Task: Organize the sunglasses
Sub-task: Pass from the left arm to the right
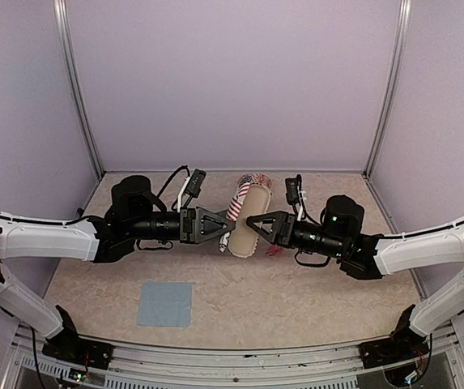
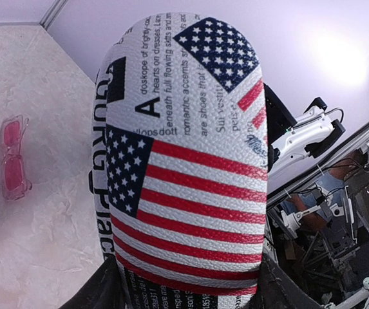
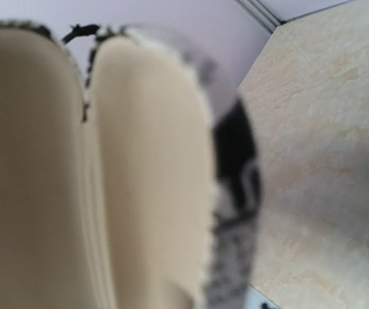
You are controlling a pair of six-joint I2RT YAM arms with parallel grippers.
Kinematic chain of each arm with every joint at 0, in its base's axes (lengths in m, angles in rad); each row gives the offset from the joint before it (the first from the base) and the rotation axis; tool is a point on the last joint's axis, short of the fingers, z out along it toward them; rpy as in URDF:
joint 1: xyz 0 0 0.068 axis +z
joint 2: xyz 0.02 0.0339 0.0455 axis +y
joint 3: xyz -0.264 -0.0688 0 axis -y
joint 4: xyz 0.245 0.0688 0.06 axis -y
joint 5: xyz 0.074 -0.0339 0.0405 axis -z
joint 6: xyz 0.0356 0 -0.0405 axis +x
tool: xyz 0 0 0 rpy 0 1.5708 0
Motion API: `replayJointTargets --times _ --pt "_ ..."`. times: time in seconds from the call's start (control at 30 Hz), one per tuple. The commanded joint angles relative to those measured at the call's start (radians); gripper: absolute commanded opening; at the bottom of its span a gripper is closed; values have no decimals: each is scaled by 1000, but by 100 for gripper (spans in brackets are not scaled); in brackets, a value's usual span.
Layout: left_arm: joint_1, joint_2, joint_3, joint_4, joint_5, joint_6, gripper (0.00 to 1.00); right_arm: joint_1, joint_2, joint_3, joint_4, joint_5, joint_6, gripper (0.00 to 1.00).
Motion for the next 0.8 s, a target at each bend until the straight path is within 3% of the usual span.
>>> replayJointTargets --times 0.0,0.13,0.3,0.4,0.47,0.57,0.73,0.77 --pt "9 -33 -15 87 25 -8 0 -15 15 -7 93 -46 47 43" --pt "9 -29 -27 97 29 -13 0 -21 14 -21 121 -52 66 28" --pt "9 -32 -42 132 41 -29 0 -23 9 -16 100 -48 62 0" --pt "11 -42 -47 121 30 -24 3 -24 5 -4 80 -47 49 0" --pt "14 -48 -55 120 22 -26 15 -25 -2 4 56 -39 36 0" --pt "19 -59 -67 108 0 -28 54 -24 -28 25 -7 -13 -13 0" --pt "31 -88 -79 61 -56 -12 94 -24 -71 96 -222 79 -138 0" --pt "34 -97 -81 47 -65 -6 98 -23 -77 114 -270 105 -170 0"
